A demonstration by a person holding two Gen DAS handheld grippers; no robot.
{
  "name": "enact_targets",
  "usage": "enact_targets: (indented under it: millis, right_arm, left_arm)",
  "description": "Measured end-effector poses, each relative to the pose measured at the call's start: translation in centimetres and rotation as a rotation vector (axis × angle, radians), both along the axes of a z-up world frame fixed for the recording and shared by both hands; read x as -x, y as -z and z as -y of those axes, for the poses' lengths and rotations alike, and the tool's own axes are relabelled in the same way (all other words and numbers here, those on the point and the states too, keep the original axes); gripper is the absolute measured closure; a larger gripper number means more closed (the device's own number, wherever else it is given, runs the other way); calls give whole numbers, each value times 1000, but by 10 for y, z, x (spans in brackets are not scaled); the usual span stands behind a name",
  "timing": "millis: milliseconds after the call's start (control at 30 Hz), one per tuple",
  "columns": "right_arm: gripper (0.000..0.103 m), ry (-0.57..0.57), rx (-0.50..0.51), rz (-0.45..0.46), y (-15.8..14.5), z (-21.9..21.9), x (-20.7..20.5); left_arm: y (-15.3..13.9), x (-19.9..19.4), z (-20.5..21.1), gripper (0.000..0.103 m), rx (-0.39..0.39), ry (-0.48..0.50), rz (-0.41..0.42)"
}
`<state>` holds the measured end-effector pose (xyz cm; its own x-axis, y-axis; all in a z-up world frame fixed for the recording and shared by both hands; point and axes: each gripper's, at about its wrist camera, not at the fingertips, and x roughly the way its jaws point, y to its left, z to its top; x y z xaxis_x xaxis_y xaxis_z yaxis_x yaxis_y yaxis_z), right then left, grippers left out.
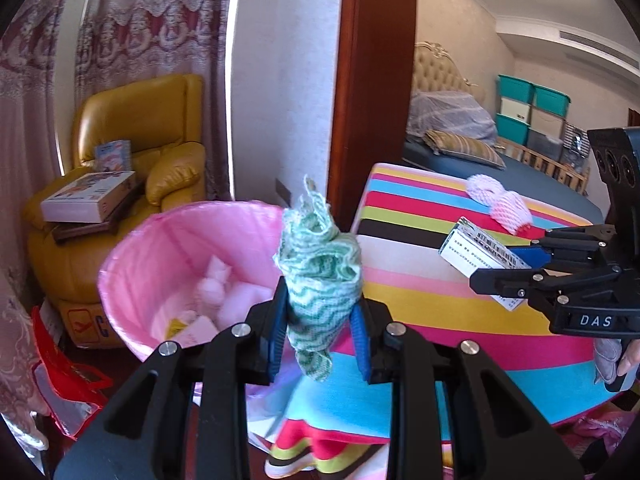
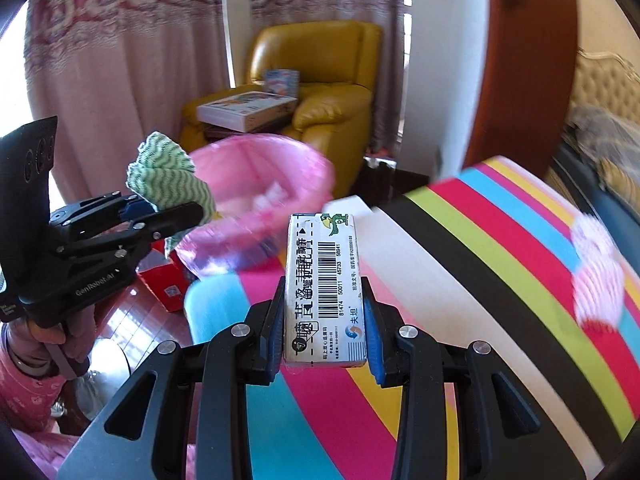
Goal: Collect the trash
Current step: 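Carry medicine box and green cloth over the wastebasket and open both tools, then return both tools to the bedspread toward the pink foam nets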
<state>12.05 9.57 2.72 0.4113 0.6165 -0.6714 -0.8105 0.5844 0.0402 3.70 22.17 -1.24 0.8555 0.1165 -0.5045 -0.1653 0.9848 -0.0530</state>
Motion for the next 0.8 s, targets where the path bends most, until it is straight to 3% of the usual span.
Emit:
enact_targets:
  millis: [433,600,667,733,767,800]
  right_arm:
    - [69,-85,-9,-8,-20,-100,-31]
    - [68,-110,-30,12,-17,-133,-44]
    - [62,-109,-38,26,-18,-138,-47]
    - [41,-76,-54,39,-21,-135,-50]
    - [25,-67,-68,49,-23,-130,-49]
    - [23,-62,-86,64,-26,-125,-48]
  left_arm:
    - [4,-18,-89,75,28,-115,-42]
    - [7,-32,-113,69,48,-149,-44]
    - [9,-34,-118,38,55,-185,-45]
    - [8,-27,-120,22,47,-246,-18]
    - [7,-24,-120,16,40,-260,-9]
    - [7,-19,-117,14,27,-263,-6]
